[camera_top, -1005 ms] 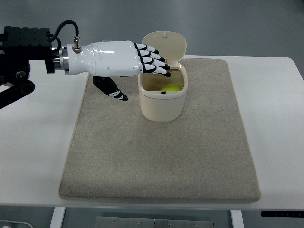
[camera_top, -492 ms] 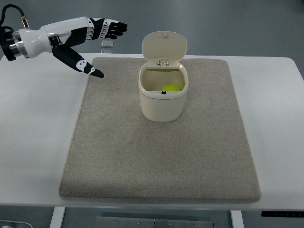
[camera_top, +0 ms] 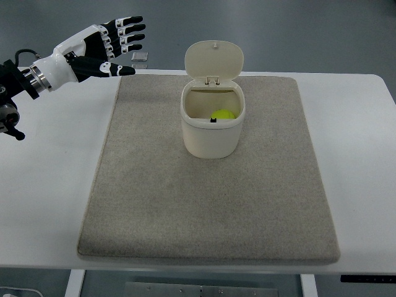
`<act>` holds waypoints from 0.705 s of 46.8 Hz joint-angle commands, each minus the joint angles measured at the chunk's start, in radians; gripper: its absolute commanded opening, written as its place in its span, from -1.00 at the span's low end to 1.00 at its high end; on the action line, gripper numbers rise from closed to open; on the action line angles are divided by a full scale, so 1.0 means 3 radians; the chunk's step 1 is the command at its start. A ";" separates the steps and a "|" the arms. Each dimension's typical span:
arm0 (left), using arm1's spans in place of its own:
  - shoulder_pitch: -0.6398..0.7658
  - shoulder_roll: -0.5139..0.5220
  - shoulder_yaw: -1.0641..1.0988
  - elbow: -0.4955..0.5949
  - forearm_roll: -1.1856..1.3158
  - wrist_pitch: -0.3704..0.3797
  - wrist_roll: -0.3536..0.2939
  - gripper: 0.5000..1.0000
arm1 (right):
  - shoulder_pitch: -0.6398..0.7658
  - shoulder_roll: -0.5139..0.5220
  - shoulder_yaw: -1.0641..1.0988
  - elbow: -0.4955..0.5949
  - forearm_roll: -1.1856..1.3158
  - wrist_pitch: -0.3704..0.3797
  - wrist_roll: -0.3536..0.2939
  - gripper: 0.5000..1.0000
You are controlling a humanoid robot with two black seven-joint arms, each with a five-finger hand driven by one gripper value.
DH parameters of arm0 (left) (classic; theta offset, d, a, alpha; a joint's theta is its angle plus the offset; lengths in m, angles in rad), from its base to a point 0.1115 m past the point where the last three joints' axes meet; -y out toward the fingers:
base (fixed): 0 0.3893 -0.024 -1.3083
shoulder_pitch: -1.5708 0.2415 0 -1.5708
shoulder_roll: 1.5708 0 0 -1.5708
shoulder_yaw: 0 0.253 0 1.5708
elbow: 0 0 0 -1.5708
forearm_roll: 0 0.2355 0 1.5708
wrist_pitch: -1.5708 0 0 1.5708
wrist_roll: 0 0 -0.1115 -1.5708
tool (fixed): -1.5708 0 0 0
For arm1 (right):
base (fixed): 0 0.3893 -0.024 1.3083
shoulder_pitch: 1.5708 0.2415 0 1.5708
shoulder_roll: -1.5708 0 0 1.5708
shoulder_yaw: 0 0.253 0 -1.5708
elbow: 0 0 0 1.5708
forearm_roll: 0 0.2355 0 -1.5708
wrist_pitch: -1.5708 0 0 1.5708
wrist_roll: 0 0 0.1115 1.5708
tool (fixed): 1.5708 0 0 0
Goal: Put tennis ball into box with left hand
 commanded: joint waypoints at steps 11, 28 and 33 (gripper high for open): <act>0.0061 -0.0175 0.0001 0.0327 -0.1134 -0.0107 0.0774 0.99 | 0.0000 0.0000 -0.0003 0.0000 0.0000 0.0000 0.0000 0.76; 0.0066 -0.0313 -0.0091 0.0629 -0.2316 -0.0112 0.1648 0.99 | 0.0000 0.0000 -0.0003 0.0000 0.0000 0.0000 0.0000 0.75; 0.0081 -0.0318 -0.0101 0.0618 -0.2643 -0.0112 0.1863 0.99 | 0.0000 0.0000 -0.0003 0.0000 0.0000 0.0000 0.0000 0.75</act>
